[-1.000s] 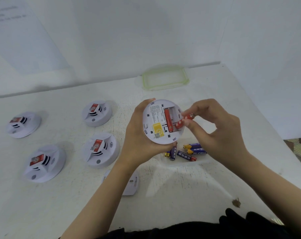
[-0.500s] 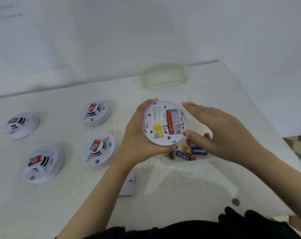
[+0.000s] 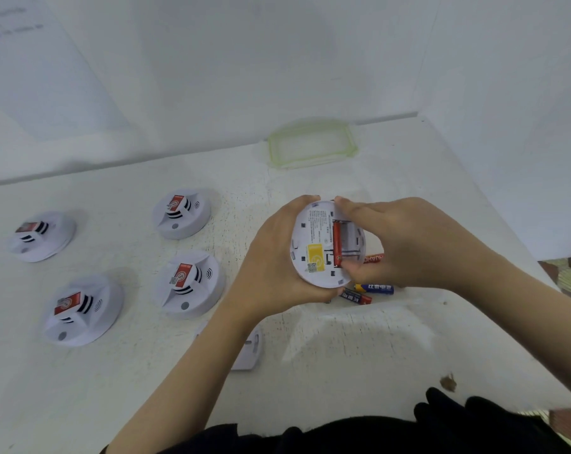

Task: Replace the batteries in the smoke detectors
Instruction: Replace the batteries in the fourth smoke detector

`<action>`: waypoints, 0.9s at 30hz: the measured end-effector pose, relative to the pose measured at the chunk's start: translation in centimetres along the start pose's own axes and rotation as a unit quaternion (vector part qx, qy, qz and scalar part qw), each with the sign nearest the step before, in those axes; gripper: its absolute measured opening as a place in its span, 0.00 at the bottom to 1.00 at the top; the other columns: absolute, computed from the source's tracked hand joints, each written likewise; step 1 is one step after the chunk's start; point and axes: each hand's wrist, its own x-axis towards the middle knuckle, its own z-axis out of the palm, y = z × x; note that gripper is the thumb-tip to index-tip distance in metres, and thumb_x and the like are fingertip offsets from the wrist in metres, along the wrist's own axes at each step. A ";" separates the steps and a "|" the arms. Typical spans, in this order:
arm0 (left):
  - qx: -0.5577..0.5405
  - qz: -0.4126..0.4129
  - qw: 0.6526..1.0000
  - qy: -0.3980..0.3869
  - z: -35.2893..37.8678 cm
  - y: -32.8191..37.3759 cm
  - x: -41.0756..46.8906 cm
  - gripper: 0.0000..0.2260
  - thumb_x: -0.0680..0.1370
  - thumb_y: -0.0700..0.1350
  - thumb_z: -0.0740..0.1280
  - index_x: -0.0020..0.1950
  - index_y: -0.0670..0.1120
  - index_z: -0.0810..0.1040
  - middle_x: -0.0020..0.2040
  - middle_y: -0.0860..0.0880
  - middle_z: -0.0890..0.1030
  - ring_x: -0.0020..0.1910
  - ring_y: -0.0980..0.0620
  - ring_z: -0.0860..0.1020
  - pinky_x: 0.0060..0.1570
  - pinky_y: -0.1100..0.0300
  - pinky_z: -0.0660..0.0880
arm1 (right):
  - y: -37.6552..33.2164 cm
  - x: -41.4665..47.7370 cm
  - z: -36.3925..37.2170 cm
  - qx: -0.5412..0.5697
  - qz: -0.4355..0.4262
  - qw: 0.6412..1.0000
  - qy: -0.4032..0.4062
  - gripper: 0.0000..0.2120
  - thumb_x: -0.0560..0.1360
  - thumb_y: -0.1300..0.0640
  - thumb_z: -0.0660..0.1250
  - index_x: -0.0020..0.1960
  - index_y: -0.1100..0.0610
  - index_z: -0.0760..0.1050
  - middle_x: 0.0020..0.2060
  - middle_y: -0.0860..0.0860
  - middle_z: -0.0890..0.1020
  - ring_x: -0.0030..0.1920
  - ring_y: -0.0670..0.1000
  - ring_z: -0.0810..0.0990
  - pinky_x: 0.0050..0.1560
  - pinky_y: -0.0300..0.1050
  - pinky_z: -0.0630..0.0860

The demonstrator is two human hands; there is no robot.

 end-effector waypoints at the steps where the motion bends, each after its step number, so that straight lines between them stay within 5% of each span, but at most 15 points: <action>1: -0.001 0.001 1.000 0.003 0.1 0.0 0.1 0.42 0.59 0.60 0.75 0.69 0.55 0.62 0.60 0.66 0.70 0.59 0.64 0.72 0.58 0.69 0.71 | 0.0 0.0 0.0 -0.003 -0.006 1.000 0.002 0.34 0.65 0.45 0.67 0.63 0.68 0.73 0.40 0.55 0.85 0.24 0.49 0.73 0.22 0.39 0.69; 10: -0.039 -0.018 0.999 0.024 -0.1 0.1 0.1 0.40 0.58 0.58 0.76 0.65 0.63 0.61 0.61 0.60 0.73 0.59 0.62 0.74 0.57 0.68 0.72 | 0.0 0.3 0.4 0.008 -0.018 1.000 -0.015 0.36 0.63 0.46 0.66 0.64 0.69 0.71 0.43 0.55 0.84 0.26 0.44 0.64 0.27 0.24 0.53; 15: -0.061 -0.033 0.996 0.050 -0.3 -0.4 -0.2 0.40 0.58 0.56 0.78 0.65 0.61 0.63 0.60 0.60 0.74 0.59 0.60 0.75 0.56 0.66 0.74 | 0.0 -0.1 1.1 0.063 -0.001 0.998 -0.022 0.34 0.69 0.47 0.56 0.72 0.62 0.64 0.68 0.59 0.71 0.33 0.52 0.81 0.32 0.37 0.72; 20: -0.092 -0.028 0.992 0.078 -0.6 -0.9 -0.2 0.40 0.58 0.49 0.81 0.65 0.54 0.65 0.57 0.64 0.75 0.57 0.60 0.77 0.53 0.69 0.74 | 0.3 -0.3 1.8 0.118 -0.001 0.993 0.016 0.26 0.74 0.42 0.61 0.67 0.55 0.72 0.71 0.57 0.67 0.53 0.55 0.82 0.43 0.51 0.82; 27: -0.097 -0.030 0.988 0.114 -1.2 -1.5 -0.3 0.41 0.57 0.44 0.81 0.65 0.53 0.64 0.59 0.66 0.73 0.60 0.65 0.74 0.53 0.74 0.71 | -0.7 -1.2 2.0 0.213 0.065 0.958 0.181 0.11 0.72 0.56 0.63 0.54 0.49 0.77 0.64 0.52 0.75 0.59 0.40 0.76 0.59 0.32 0.71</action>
